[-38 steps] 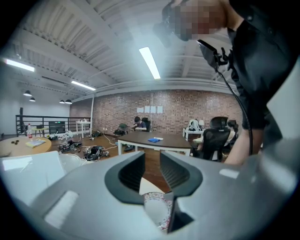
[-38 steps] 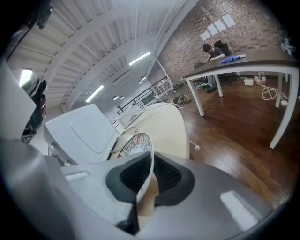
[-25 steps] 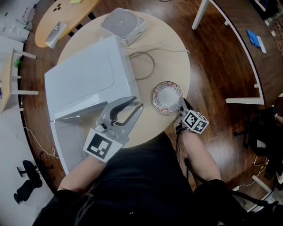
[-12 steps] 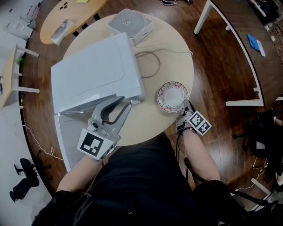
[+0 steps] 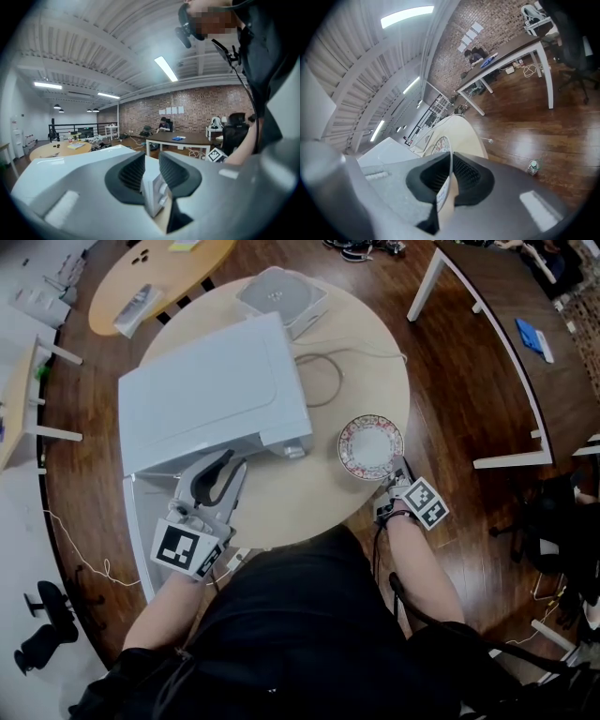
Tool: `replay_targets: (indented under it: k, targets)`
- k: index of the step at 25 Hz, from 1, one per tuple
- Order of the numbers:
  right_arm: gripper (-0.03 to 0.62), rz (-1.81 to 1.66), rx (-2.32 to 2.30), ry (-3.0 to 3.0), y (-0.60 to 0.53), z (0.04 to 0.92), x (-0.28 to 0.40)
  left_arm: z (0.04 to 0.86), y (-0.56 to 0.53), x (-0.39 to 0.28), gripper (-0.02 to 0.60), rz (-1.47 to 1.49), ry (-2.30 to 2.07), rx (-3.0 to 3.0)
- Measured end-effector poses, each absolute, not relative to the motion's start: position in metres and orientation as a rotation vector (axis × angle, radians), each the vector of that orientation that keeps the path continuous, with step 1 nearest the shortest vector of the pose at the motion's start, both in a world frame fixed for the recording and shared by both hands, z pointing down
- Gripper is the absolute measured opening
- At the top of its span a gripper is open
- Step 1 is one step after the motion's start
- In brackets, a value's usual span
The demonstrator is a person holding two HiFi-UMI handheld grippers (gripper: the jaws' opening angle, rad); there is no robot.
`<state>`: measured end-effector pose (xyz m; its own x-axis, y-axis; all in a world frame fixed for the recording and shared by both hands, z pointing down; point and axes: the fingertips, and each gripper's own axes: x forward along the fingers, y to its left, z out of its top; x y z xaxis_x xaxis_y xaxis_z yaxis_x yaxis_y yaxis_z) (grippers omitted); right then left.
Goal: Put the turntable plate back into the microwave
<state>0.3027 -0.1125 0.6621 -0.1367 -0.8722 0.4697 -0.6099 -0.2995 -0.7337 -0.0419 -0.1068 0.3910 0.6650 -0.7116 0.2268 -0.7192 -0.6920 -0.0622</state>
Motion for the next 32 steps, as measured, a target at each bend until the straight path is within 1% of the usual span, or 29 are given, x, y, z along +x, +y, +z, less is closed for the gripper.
replay_targets:
  k: [9,14,26,27,30,31,32]
  targets:
    - [0.017,-1.375,-1.853,1.615,-0.107,0.646,0.296,0.389,-0.094,-0.061,0.095,0.283,-1.207,2.861]
    - [0.017,-1.360,-1.889,1.545,-0.090,0.638,0.312,0.390,-0.095,-0.064,0.095,0.230,-1.189,2.880]
    - [0.017,-1.311,-1.872,1.478,-0.070,0.610,0.313,0.362,-0.096,-0.102,0.094,0.154,-1.278,2.914]
    - [0.017,-1.305,-1.869,1.479,-0.069,0.607,0.313,0.362,-0.095,-0.107,0.090,0.158,-1.291,2.914]
    - [0.017,-1.304,-1.850,1.485,-0.070,0.602,0.307,0.361,-0.090,-0.125,0.019,0.166,-1.349,2.906]
    - [0.017,-1.308,-1.842,1.485,-0.068,0.602,0.304,0.361,-0.088,-0.130,0.005,0.163,-1.366,2.901]
    - [0.017,-1.313,-1.837,1.482,-0.066,0.602,0.301,0.363,-0.085,-0.135,0.005,0.157,-1.380,2.894]
